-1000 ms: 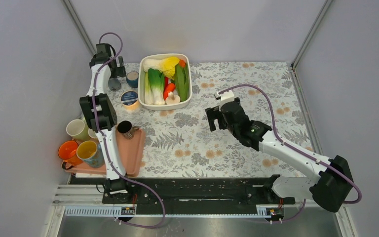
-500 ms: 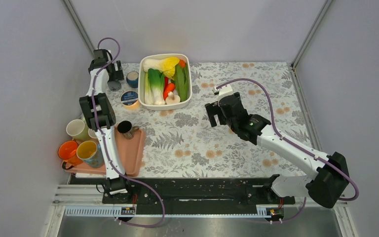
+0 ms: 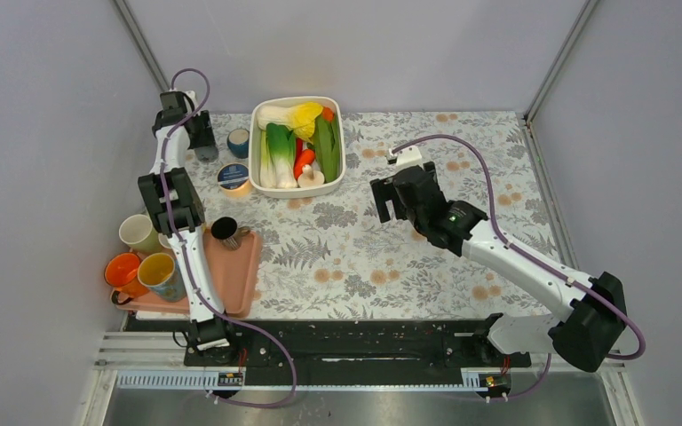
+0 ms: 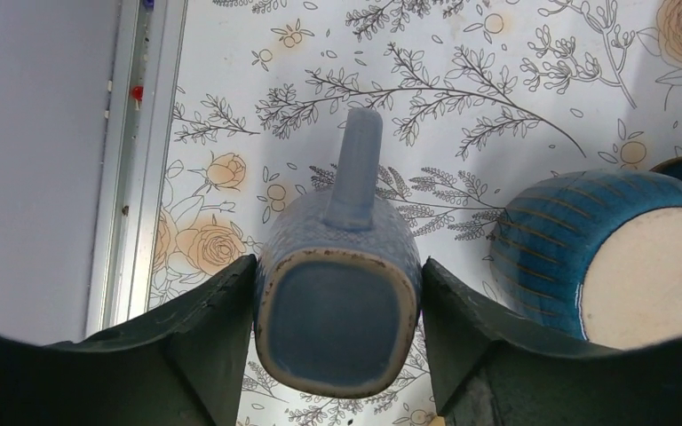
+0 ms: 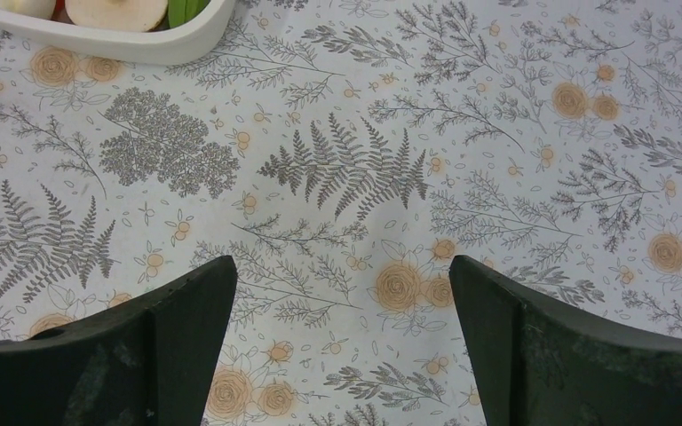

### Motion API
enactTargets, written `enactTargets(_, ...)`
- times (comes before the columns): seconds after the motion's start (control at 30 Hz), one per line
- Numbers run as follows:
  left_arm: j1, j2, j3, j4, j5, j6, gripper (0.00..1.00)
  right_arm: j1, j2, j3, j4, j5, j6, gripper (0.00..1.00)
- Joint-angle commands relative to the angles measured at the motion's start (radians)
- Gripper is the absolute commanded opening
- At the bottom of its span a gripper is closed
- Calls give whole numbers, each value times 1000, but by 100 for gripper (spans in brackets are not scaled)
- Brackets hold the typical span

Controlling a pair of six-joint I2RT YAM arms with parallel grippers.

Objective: Turn the mug right side up

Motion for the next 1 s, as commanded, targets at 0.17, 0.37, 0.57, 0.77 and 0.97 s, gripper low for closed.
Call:
enactTargets(0.17, 3, -181, -95, -1, 42, 45, 0, -6, 15, 130, -6, 5, -44, 100)
enactTargets(0.37, 2, -285, -176, -59, 117, 17, 0, -7, 20, 147, 12, -89, -3, 99)
enactTargets(0.57, -3, -369, -201, -124, 144, 10, 0, -7, 25, 157, 36, -215, 14, 99)
enactTargets(0.77, -17, -496, -293, -167, 192, 9, 0, -6, 40, 172, 70, -341, 73, 99)
enactTargets(0.97, -64, -653, -370, -206, 287, 2, 0, -7, 74, 197, 74, -361, 141, 100)
